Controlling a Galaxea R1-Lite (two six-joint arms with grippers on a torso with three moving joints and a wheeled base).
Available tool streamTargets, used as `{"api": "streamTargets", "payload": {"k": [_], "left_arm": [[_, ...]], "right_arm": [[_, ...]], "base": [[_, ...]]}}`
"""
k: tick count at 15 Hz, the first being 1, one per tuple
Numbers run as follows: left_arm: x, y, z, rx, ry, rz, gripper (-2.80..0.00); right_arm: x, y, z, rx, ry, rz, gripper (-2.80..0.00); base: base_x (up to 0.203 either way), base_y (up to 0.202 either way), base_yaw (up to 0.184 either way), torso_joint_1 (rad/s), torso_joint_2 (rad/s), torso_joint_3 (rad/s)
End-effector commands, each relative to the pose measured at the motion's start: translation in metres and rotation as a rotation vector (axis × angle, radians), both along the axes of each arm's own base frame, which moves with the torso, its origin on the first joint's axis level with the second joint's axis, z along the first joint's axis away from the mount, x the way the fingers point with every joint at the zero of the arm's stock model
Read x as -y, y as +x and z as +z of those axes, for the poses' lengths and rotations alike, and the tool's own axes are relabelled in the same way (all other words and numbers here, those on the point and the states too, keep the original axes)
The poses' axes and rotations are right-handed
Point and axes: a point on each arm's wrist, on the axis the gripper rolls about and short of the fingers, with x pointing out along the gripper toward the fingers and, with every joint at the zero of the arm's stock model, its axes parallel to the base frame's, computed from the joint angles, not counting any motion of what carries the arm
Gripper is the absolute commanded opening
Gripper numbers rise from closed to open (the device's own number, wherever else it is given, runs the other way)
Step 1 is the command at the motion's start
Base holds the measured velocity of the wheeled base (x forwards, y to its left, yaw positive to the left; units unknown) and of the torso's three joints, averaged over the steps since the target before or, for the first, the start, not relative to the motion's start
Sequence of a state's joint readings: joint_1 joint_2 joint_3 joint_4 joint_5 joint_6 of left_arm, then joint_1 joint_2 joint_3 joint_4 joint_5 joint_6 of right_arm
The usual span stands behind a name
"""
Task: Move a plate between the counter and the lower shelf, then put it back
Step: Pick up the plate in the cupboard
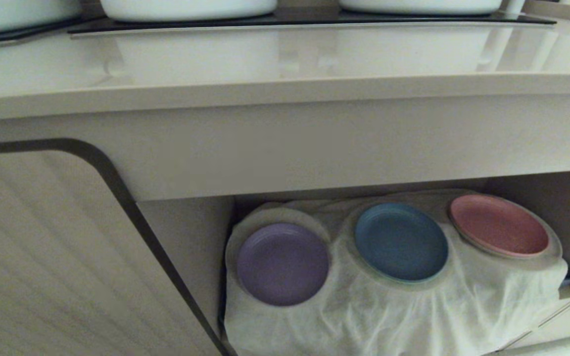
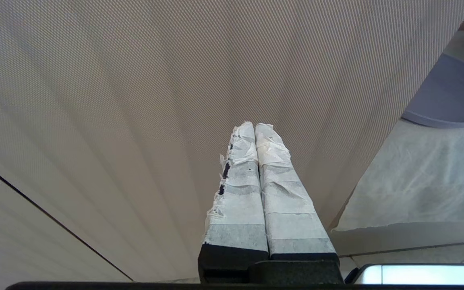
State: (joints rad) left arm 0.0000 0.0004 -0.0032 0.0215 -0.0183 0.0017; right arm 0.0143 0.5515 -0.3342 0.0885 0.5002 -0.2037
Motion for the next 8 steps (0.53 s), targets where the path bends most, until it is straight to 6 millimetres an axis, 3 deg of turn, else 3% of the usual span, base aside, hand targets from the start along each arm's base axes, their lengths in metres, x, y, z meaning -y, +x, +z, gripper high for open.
{"api": "streamTargets", "payload": {"k": [1, 8], "left_arm": [[0.000, 0.000, 0.000, 0.000, 0.000, 0.000, -2.80], [0.000, 0.000, 0.000, 0.000, 0.000, 0.000, -2.80]], "right_arm": [[-0.002, 0.034, -0.007, -0.186, -0.028, 0.042, -2.80], [-0.036, 0.097, -0.056, -0.522, -0.129, 0.338, -2.80]], "base": [[0.000, 0.000, 0.000, 0.000, 0.00, 0.000], [0.000, 0.000, 0.000, 0.000, 0.00, 0.000]]}}
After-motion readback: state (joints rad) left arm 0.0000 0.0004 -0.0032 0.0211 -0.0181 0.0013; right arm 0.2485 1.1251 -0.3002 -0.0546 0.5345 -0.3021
